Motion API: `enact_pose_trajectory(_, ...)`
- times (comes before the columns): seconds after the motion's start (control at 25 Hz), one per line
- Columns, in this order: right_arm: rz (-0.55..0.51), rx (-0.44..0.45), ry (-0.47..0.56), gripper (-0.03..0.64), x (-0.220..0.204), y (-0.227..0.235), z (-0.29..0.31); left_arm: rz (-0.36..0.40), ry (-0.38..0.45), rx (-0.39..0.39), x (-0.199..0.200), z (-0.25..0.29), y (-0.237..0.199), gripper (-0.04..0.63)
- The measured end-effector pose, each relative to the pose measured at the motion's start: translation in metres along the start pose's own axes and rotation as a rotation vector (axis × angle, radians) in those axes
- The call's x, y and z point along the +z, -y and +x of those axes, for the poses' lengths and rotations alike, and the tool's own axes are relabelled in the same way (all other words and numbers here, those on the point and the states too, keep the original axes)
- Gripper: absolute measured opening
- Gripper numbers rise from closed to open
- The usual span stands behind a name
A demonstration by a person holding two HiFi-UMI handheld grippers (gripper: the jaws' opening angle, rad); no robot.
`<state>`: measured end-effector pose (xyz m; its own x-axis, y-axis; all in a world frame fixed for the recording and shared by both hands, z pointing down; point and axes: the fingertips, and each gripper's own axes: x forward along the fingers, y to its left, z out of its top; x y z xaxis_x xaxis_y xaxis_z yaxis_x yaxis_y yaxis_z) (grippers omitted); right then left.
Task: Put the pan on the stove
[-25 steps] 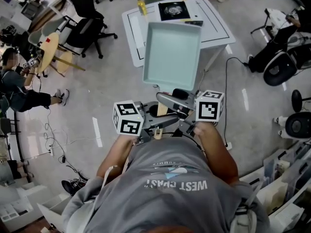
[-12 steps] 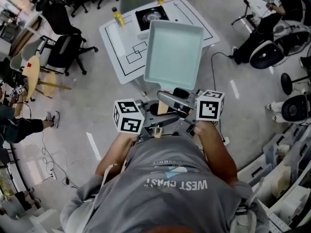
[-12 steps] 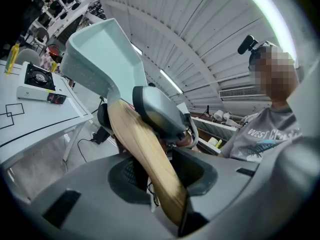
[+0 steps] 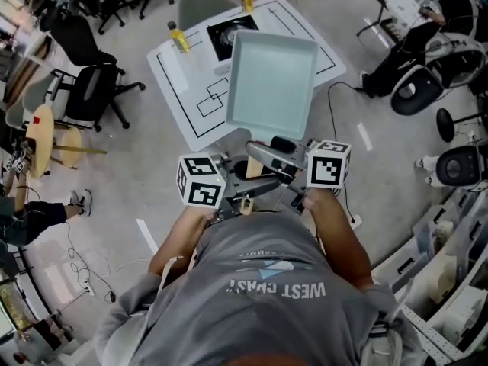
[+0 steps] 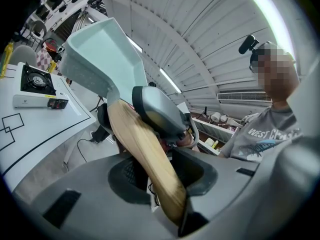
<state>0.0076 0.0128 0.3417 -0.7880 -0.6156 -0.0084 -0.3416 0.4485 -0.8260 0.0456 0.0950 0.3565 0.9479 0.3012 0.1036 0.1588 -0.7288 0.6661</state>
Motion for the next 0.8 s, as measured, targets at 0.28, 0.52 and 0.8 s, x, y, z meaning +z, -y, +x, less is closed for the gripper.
enact_pose_trajectory(0.28,0.007,-0.029,0.016,0.195,0.020,0.018,0.035,-0.007,-0.017,-0.025,0.020,-0.025,-0.029,0.124)
enact_pose_trajectory(0.52,-0.002,-0.062,0.020,0.193,0.031,0.032,0.069,0.009,-0.031,-0.041,0.031,-0.052,-0.054,0.124)
enact_pose_trajectory(0.8,-0.028,-0.047,-0.005,0.192,0.035,0.034,0.091,0.010,0.002,-0.041,0.037,-0.067,-0.065,0.126)
